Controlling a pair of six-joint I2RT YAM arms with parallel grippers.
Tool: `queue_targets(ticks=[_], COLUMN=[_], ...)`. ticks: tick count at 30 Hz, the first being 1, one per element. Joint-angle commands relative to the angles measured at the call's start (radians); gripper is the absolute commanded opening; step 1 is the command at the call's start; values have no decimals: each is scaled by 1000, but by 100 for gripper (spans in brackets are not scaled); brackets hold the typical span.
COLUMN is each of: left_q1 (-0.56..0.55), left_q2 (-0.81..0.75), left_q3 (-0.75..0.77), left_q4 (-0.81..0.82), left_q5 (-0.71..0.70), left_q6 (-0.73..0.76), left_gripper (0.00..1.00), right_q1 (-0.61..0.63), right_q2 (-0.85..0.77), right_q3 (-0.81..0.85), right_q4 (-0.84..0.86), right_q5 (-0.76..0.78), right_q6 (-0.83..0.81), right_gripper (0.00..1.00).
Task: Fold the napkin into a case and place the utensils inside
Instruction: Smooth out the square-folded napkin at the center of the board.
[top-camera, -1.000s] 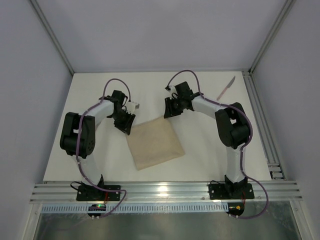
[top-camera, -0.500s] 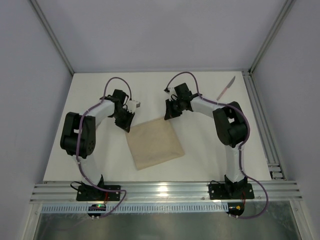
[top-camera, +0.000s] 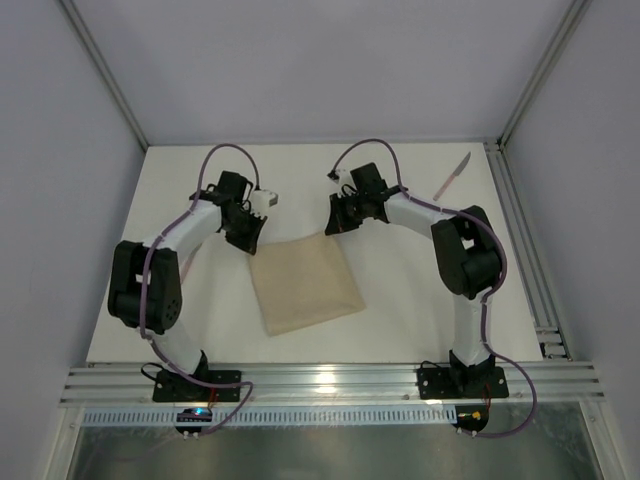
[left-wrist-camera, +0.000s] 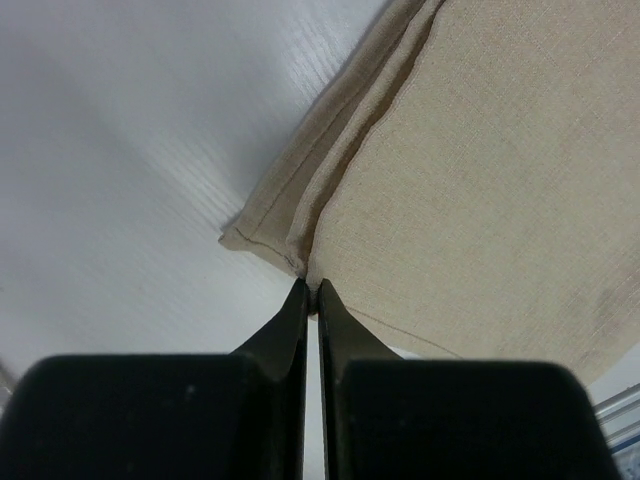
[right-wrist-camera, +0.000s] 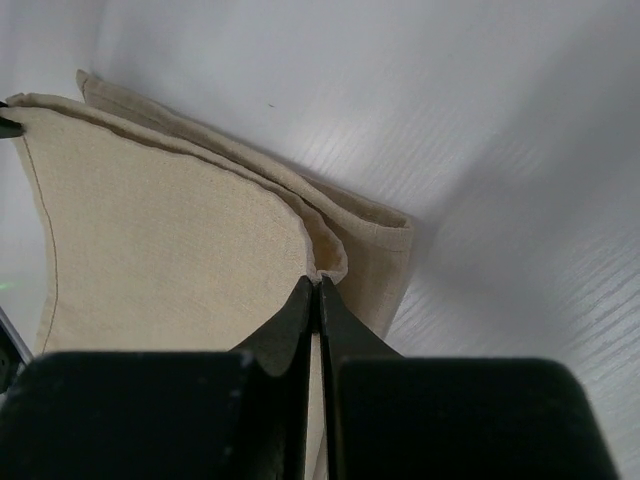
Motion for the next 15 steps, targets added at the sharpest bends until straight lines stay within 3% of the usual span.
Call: queue_targets(ticks=[1, 9, 10, 11, 15], left_q1=[-2, 23, 28, 31, 35], left_q2=[-54, -32, -26, -17, 52], left_q3=[-11, -59, -67, -74, -61], left_q4=[-17, 12, 32, 53, 87], left_q5=[-38, -120, -141, -159, -126], left_q6=[15, 22, 22, 21, 28], left_gripper=[0, 0, 0, 0, 0], right_q1=[5, 5, 5, 5, 0], right_q2=[-11, 41, 45, 52, 67], right_q3=[32, 69, 69, 74, 101], right_q4=[17, 43, 57, 51, 3], right_q5=[6, 12, 14, 17, 81], right_q6=[17, 38, 43, 43, 37], right_gripper=[4, 4, 18, 25, 42])
